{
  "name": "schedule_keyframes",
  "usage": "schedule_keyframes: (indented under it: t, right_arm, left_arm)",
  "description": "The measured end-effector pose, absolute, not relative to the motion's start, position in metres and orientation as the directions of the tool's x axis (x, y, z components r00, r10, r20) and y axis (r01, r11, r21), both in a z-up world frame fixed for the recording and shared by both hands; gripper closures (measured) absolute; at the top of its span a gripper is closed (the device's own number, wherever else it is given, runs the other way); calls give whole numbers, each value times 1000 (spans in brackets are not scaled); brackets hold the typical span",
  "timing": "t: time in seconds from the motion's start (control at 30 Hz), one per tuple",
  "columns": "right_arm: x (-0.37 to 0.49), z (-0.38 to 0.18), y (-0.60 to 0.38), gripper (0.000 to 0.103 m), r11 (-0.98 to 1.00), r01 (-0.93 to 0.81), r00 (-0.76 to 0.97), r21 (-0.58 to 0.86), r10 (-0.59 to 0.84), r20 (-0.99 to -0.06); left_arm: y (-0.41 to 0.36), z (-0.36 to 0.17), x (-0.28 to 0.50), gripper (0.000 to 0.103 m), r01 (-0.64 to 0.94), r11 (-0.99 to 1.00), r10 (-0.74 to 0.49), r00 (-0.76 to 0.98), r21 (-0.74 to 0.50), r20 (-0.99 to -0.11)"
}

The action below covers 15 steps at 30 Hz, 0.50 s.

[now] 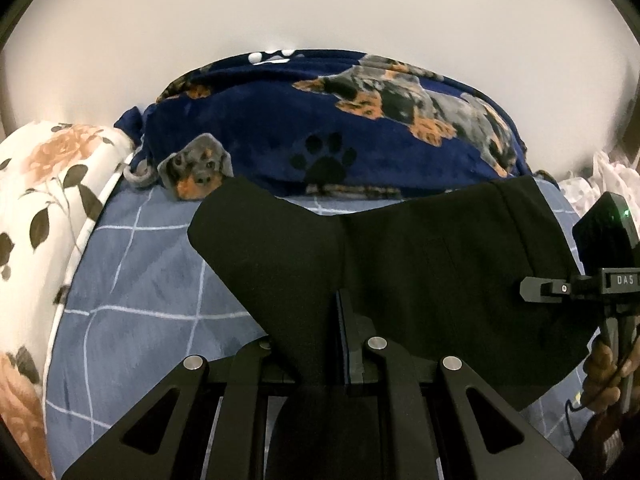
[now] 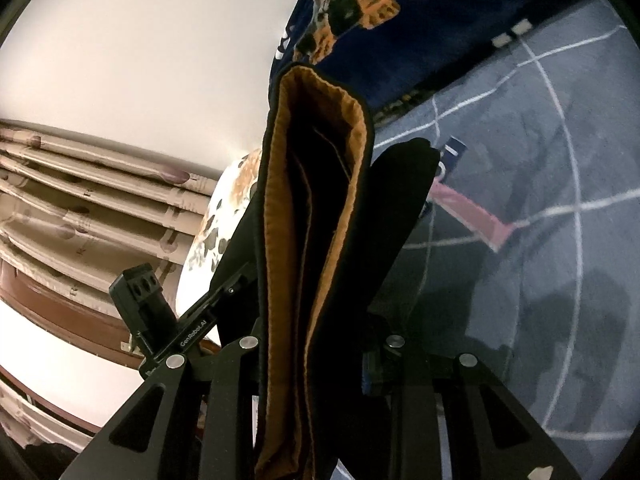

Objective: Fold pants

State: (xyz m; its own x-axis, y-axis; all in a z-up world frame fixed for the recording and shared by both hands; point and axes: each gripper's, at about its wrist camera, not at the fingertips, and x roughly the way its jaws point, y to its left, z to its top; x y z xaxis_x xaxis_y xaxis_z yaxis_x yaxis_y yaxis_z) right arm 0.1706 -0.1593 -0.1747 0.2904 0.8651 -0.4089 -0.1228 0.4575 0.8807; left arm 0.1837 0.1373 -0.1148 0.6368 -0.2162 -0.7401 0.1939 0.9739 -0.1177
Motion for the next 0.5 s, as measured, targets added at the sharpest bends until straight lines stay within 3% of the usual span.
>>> schedule_keyframes:
  t: [0.5]
  right_arm:
    - [210, -178, -152, 77, 437, -132, 290, 890, 876, -387]
  left_arm:
    - [155, -114, 234, 90, 157, 981, -188, 657, -111, -730]
